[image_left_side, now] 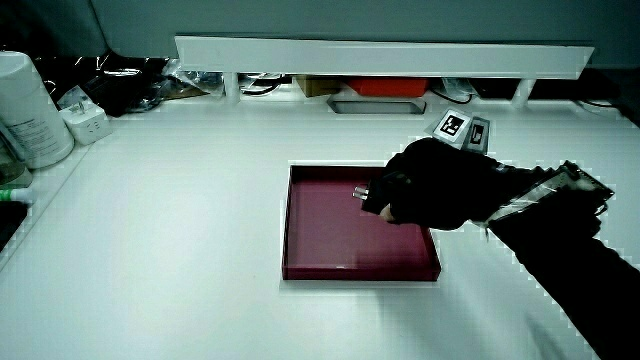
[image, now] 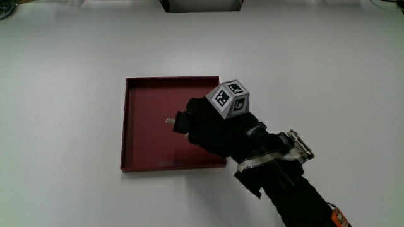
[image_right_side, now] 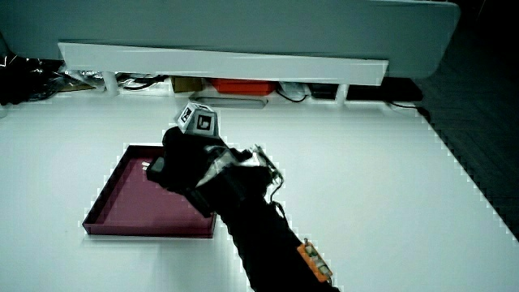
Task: Place charger into plate
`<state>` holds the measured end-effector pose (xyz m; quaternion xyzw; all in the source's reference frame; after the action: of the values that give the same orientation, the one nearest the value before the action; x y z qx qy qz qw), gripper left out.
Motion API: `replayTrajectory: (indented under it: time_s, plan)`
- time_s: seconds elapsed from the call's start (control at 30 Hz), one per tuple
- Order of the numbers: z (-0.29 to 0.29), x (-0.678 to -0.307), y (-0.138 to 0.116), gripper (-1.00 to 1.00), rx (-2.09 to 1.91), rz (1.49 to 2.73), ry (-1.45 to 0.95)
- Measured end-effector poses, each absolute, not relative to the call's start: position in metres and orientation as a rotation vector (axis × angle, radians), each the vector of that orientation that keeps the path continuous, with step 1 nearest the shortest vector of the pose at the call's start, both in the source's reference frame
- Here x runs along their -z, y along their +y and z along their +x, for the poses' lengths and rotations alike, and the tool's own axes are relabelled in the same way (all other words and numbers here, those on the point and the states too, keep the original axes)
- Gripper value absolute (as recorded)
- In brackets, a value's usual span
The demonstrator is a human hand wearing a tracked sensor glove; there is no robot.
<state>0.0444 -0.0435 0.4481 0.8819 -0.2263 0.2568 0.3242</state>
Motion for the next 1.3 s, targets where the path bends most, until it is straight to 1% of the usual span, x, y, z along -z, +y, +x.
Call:
replayTrajectory:
  time_s: [0.07,0.13,0.23,0.33,0.37,0.6,0.8,1.03,1.1,1.27,1.3]
  plan:
    - [0.039,-0.456,-0.042,0.00,-0.674,2.286,-0.591]
    - [0.034,-0.459,-0.041,0.00,-0.664,2.293,-0.586]
    - [0.029,-0.473,-0.039,0.00,-0.646,2.290,-0.565]
    - [0.021,-0.483,-0.036,0.00,-0.648,2.266,-0.563]
    - [0.020,-0.492,-0.035,0.00,-0.630,2.258,-0.558]
    - [0.013,-0.515,-0.028,0.00,-0.559,2.245,-0.530]
    - [0.010,-0.527,-0.024,0.00,-0.524,2.225,-0.514]
    - [0.012,-0.531,-0.024,0.00,-0.541,2.214,-0.506]
    - [0.013,-0.532,-0.024,-0.10,-0.523,2.223,-0.497]
    - [0.016,-0.533,-0.022,-0.33,-0.552,2.187,-0.508]
    - [0.017,-0.529,-0.023,-0.38,-0.559,2.200,-0.503]
